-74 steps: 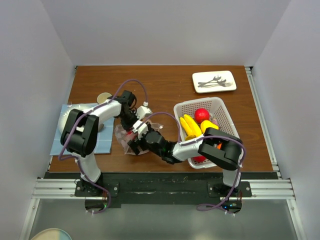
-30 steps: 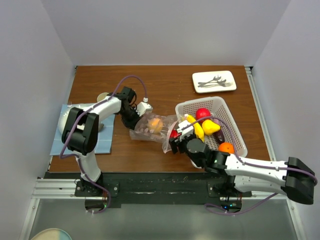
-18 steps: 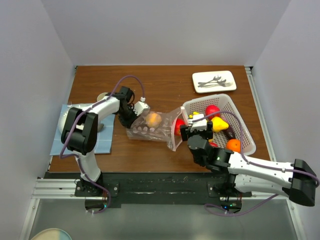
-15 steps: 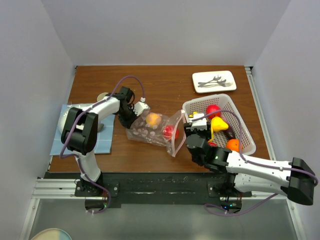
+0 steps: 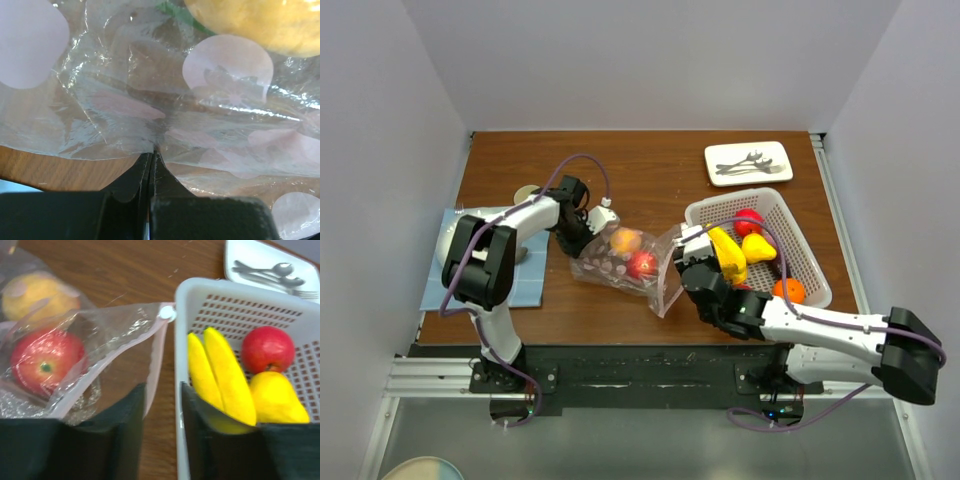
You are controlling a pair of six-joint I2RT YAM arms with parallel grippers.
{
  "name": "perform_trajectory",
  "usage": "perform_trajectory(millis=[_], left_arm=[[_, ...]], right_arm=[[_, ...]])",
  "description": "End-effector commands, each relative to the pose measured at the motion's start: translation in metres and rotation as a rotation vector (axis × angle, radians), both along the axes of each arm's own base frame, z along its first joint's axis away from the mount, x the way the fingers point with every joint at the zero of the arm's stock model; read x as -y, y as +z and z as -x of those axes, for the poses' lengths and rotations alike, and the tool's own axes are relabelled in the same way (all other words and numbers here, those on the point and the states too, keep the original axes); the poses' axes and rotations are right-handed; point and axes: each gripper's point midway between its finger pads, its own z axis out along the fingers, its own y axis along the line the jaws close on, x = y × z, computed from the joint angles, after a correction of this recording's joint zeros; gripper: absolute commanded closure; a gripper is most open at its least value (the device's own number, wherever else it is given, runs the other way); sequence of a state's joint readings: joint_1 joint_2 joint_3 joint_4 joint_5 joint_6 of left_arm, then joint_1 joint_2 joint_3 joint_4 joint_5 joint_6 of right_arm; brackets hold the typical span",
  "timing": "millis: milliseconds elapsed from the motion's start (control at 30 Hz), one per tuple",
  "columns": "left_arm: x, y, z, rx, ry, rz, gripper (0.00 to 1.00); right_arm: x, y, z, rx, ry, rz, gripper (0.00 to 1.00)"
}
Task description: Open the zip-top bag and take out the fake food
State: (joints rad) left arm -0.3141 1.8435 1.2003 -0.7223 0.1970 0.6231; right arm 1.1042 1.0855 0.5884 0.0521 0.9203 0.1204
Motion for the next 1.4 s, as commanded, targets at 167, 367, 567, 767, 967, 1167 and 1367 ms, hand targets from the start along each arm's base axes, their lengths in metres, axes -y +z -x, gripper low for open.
perform_trajectory(millis=[167,367,567,767,967,1167,1367], left_arm=[[0.000,0.048,-0.046,0.112,-0.026,-0.011,1.00],[0.015,0.122,-0.058,0.183,-0.030,0.091,0.00],[0.035,0.149,-0.039,0.172,-0.035,0.243,0.00],[0.073,0.106,-0.019,0.075,-0.005,0.362,0.00],[0.073,0.070,-0.054,0.194,0.065,0.315,0.00],[0.089,0.073,-0.088,0.270,0.041,0.327,0.00],[0.104,0.055,-0.097,0.302,-0.060,0.267,0.00]], right_arm=[[-0.055,-0.051,0.006,-0.130,0.186,-0.045,0.74],[-0.077,-0.075,0.004,-0.172,0.216,-0.073,0.71],[-0.081,-0.082,0.008,-0.182,0.220,-0.135,0.71],[-0.086,-0.090,0.011,-0.193,0.236,-0.175,0.70],[-0.100,-0.102,0.014,-0.212,0.297,-0.193,0.55],[-0.112,-0.111,0.018,-0.220,0.359,-0.204,0.33],[-0.117,-0.107,0.009,-0.151,0.375,-0.172,0.01]])
